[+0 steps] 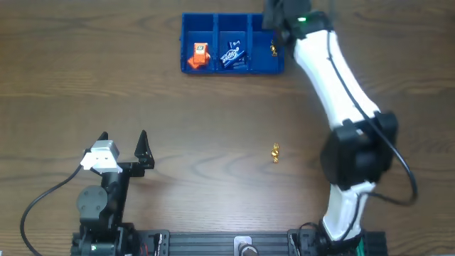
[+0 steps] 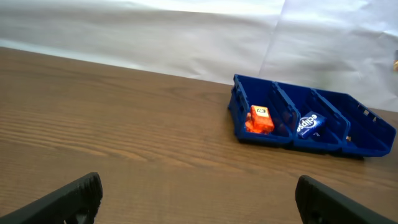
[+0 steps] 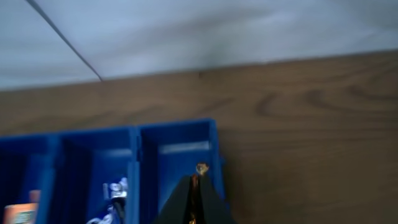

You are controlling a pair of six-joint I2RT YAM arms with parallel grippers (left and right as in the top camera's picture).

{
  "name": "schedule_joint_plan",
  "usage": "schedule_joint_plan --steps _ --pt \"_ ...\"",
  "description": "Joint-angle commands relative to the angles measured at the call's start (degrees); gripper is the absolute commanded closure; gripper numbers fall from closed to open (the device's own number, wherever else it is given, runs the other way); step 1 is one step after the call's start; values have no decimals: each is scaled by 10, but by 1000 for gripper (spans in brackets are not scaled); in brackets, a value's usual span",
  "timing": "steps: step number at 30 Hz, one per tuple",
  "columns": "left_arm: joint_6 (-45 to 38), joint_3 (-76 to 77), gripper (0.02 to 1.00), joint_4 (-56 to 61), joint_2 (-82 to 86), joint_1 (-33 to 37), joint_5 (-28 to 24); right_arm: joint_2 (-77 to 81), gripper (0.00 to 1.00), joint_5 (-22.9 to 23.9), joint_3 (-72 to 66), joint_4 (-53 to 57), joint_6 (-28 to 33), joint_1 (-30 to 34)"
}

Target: Sort Candies Into Trays

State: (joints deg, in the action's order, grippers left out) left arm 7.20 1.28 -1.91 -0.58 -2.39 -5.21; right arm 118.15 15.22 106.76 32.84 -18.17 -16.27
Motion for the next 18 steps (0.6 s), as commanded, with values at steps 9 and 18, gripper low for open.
schedule_joint_plan --steps 9,18 --pt "-8 -10 20 -21 3 1 -6 76 310 -5 -6 -5 18 -24" --pt "-8 -10 20 -21 3 1 -6 -187 220 -3 -154 79 14 -76"
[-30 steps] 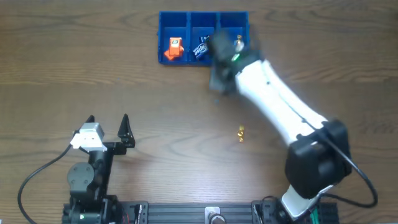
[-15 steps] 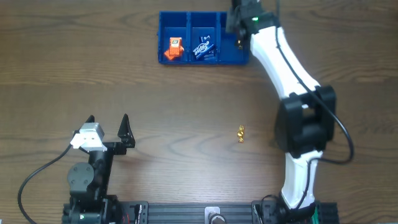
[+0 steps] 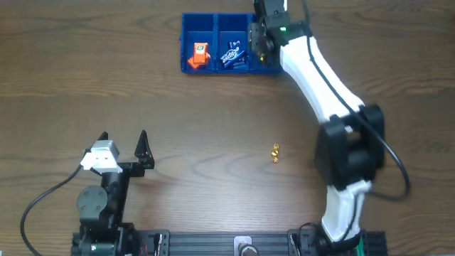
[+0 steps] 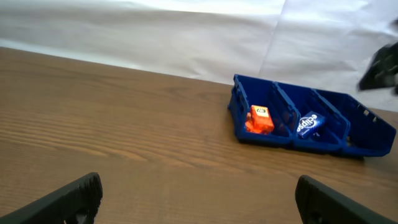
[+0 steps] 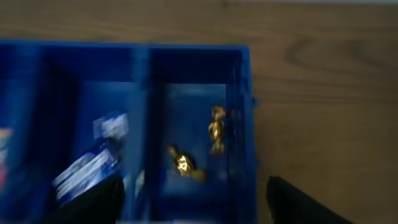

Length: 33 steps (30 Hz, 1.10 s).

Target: Sort Candies Into Trays

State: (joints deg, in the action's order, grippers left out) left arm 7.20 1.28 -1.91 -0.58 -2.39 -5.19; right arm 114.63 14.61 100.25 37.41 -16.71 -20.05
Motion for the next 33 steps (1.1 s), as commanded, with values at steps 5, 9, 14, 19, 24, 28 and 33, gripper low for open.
schedule_joint_plan --steps 5,9,14,19,24,28,33 --pt "-8 -10 20 -21 3 1 -6 -245 207 -7 -259 149 -95 -79" --pt "-8 -10 23 -21 3 1 -6 -247 202 -102 -403 136 -121 -81" --pt "-8 -10 23 -21 3 1 -6 -247 218 -188 -512 71 -126 -78" --pt "-8 -10 20 -21 3 1 -6 -244 251 -176 -533 55 -137 -77" --pt "-8 -10 20 -21 3 1 -6 -226 261 -148 -533 37 -140 -76" --pt "-8 -10 20 -21 3 1 -6 -209 266 -127 -533 21 -140 -75" --pt "-8 -10 20 -21 3 1 -6 -206 351 -116 -533 12 -139 -75"
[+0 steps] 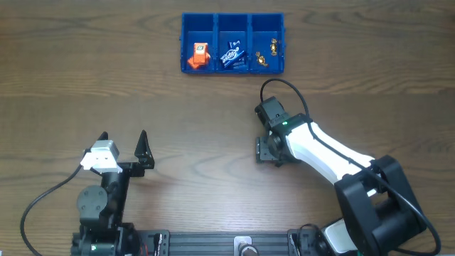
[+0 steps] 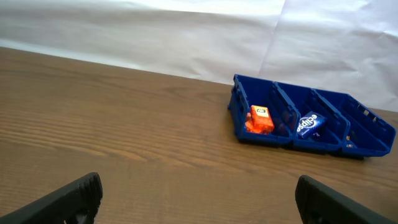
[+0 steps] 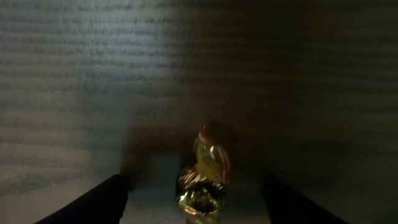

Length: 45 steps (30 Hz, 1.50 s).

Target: Sort Candies Into Trays

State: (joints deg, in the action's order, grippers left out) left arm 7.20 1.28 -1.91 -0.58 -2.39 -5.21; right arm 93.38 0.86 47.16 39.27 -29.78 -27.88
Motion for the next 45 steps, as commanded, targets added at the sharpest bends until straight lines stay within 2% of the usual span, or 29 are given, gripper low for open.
schedule_joint_plan --steps 1,3,6,10,14,16,21,23,25,29,30,32,36,38,40,42,45 --pt "-8 -10 20 -21 3 1 -6 6 417 21 -2 -7 -9 3" --pt "-8 -10 20 -21 3 1 -6 6 570 25 -2 -7 -9 3" --pt "-8 -10 20 -21 3 1 -6 6 724 25 -2 -6 -9 3" --pt "-8 -10 20 -21 3 1 -6 6 842 25 -2 -6 -14 3" --pt "-8 -10 20 -21 3 1 -6 4 853 32 54 36 -15 3" --pt "-8 -10 20 -21 3 1 -6 4 869 69 147 93 -1 4" --pt "-8 -10 20 -21 3 1 -6 21 873 106 382 182 55 23" --pt "-8 -10 20 -21 3 1 -6 67 877 132 509 215 70 43" --pt "-8 -10 20 -21 3 1 -6 129 884 133 622 222 110 59" --pt "-8 -10 20 -21 3 1 -6 252 884 143 765 219 136 81" --pt "-8 -10 20 -21 3 1 -6 279 871 143 782 210 136 86" --pt "-8 -10 20 -21 3 1 -6 313 759 139 786 185 136 92" --pt "-8 -10 20 -21 3 1 -6 369 744 132 786 164 136 100" --pt "-8 -10 20 -21 3 1 -6 388 695 130 785 161 136 100" --pt "-8 -10 20 -21 3 1 -6 393 562 130 785 158 136 100" --pt "-8 -10 23 -21 3 1 -6 389 369 130 785 155 155 96" --pt "-8 -10 20 -21 3 1 -6 365 261 104 785 159 158 106"
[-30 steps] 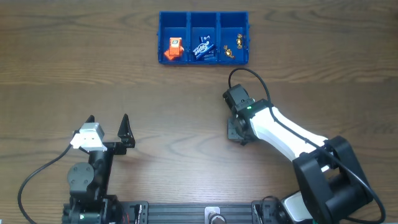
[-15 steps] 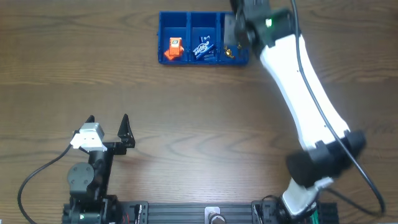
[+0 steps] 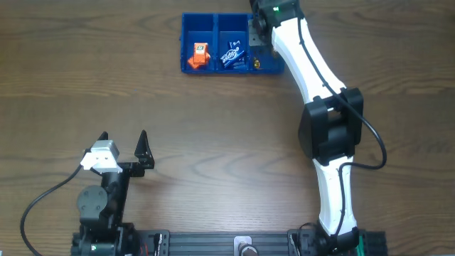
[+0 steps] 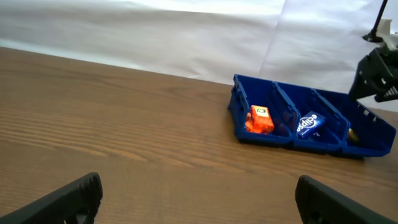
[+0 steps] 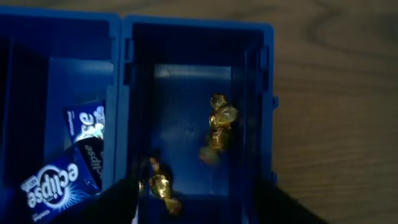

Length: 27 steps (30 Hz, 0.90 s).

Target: Sort Candies Into Trays

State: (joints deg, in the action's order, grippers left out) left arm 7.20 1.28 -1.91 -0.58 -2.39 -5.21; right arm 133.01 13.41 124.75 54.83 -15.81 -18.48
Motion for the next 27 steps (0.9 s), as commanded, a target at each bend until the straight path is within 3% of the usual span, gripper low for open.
schedule_joint_plan --steps 1,5,8,14,18,27 --pt "-8 -10 23 -21 3 1 -6 -46 244 -21 8 6 19 17" --pt "-8 -10 20 -21 3 1 -6 -158 93 8 -51 -15 44 25" --pt "-8 -10 23 -21 3 1 -6 -291 5 27 -174 -69 44 25" --pt "-8 -10 20 -21 3 1 -6 -587 3 37 -507 -208 55 54" --pt "-8 -10 20 -21 3 1 -6 -750 3 12 -711 -315 54 95" --pt "-8 -10 20 -21 3 1 -6 -1024 5 -6 -1076 -586 54 128"
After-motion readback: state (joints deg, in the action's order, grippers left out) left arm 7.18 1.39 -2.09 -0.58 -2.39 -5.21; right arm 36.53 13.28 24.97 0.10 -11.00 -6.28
